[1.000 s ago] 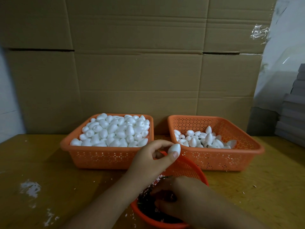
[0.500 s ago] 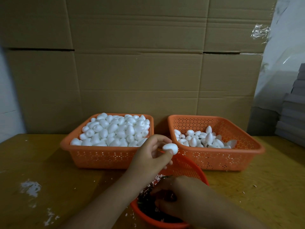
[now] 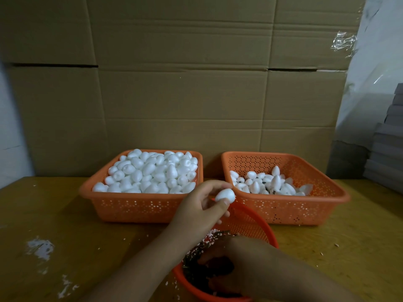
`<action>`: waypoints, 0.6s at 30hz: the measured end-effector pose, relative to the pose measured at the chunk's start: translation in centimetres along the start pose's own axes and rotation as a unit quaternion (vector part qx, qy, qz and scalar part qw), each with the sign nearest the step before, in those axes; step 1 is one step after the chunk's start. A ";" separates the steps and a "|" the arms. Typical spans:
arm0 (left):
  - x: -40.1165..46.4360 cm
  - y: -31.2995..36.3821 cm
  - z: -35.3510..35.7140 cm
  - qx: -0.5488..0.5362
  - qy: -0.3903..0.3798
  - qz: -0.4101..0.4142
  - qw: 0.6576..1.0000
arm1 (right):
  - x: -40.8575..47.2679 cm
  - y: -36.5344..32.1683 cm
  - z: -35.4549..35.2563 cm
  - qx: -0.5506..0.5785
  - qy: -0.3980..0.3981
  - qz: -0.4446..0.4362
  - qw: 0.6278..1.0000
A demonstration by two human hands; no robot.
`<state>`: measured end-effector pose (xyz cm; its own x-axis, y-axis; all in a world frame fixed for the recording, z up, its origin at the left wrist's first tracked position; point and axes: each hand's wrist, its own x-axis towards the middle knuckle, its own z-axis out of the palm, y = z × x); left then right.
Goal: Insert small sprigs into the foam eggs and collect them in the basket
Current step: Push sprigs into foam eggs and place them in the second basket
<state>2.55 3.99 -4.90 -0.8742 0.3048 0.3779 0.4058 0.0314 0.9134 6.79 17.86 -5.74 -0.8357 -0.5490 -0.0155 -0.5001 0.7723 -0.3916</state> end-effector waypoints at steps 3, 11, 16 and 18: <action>0.0 0.1 0.0 0.002 -0.001 -0.001 1.000 | 0.1 0.2 0.0 0.012 0.000 0.009 1.000; 0.1 0.0 -0.2 -0.033 0.013 -0.021 0.999 | 0.2 0.1 -0.1 0.009 0.064 0.019 0.998; 0.1 -0.1 -0.2 -0.034 0.016 -0.023 0.999 | 0.2 0.4 0.2 0.021 0.142 0.038 0.989; 0.1 -0.1 -0.2 -0.032 0.017 -0.022 0.999 | 0.3 0.6 0.3 0.033 0.164 0.036 0.985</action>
<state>2.37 3.78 -4.92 -0.9002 0.2710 0.3409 0.3496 -0.0168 0.9367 6.33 18.04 -6.22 -0.9025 -0.3518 0.2483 -0.4295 0.7775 -0.4595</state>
